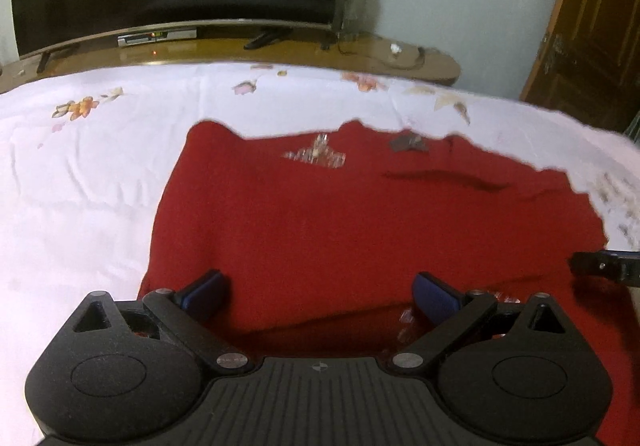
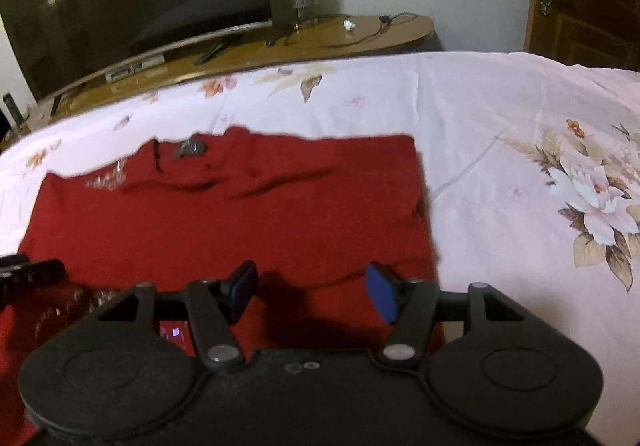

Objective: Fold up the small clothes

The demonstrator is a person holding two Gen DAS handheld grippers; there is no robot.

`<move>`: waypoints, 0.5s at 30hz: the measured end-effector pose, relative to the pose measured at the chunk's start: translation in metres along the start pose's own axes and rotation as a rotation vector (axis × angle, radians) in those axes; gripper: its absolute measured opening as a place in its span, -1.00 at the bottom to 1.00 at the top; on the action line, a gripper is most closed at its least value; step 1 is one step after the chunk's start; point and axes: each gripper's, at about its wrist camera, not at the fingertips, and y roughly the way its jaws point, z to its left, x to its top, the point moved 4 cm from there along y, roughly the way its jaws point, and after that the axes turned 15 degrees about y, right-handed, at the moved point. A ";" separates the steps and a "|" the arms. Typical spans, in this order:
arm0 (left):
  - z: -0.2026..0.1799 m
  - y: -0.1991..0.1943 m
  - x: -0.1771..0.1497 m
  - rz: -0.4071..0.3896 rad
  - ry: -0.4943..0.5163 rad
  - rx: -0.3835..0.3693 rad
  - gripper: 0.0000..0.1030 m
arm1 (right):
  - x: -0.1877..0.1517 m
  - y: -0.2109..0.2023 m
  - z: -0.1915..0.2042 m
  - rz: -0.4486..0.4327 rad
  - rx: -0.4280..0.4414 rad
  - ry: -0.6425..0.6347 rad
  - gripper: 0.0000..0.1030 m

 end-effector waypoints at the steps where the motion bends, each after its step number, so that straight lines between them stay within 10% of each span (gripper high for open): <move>1: -0.002 0.001 -0.001 0.008 0.013 0.005 0.93 | -0.003 0.005 -0.001 0.022 -0.016 -0.004 0.24; 15: 0.003 -0.076 -0.046 0.012 0.001 -0.040 0.93 | -0.034 -0.068 0.004 -0.008 0.058 0.008 0.24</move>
